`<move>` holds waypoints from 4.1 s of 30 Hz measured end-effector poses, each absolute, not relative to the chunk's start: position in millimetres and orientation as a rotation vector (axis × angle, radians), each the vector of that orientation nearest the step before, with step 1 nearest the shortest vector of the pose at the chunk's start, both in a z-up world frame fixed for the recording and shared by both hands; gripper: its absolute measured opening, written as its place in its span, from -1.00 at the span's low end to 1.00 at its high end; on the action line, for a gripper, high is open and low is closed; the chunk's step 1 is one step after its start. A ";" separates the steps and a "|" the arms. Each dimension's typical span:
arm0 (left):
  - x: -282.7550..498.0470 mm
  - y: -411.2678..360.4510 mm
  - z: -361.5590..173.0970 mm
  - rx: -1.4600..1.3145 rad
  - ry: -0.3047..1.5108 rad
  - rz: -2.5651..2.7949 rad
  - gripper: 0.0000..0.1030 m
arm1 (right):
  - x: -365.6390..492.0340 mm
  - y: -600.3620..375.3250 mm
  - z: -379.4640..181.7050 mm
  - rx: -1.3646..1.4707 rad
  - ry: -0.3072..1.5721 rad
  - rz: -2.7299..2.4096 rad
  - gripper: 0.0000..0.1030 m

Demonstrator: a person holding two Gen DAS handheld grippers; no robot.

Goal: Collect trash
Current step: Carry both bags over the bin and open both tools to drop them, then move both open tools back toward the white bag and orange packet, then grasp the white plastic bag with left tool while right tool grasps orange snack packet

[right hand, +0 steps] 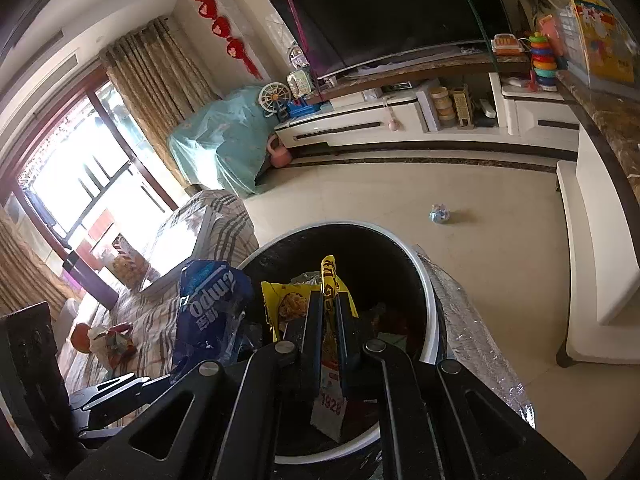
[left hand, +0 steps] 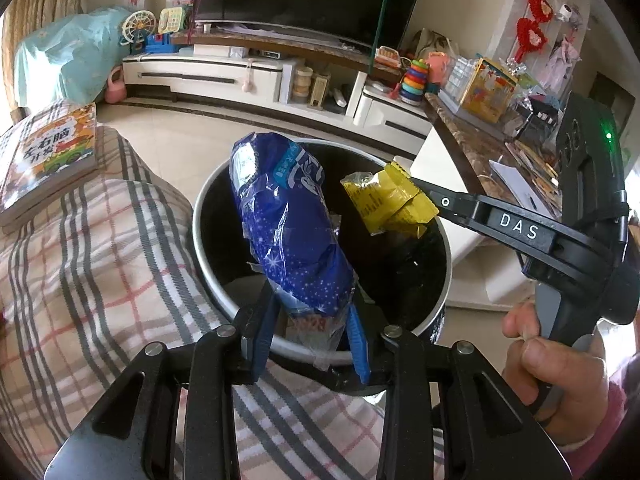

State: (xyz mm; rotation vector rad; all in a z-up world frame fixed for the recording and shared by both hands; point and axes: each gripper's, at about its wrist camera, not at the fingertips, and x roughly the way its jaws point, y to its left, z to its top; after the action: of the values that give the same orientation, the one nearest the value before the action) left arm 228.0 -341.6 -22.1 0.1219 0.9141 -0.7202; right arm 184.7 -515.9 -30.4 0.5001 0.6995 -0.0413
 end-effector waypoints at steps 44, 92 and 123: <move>171.9 -114.4 -31.1 -0.146 0.857 -0.348 0.32 | 161.0 -363.6 -30.1 0.462 0.733 0.222 0.68; 298.8 28.3 -51.3 -0.184 0.892 -0.230 0.32 | 275.1 -213.5 -78.3 0.522 0.933 0.461 -0.27; 221.8 -106.9 -34.8 -0.072 0.853 -0.501 -0.80 | 194.8 -327.8 -51.7 0.542 0.787 0.318 -0.99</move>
State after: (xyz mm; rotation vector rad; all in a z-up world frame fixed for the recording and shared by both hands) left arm 221.8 -106.9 -34.8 -0.0722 0.8529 -0.5012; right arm 194.8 -327.8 -51.7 0.5415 0.7867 0.3185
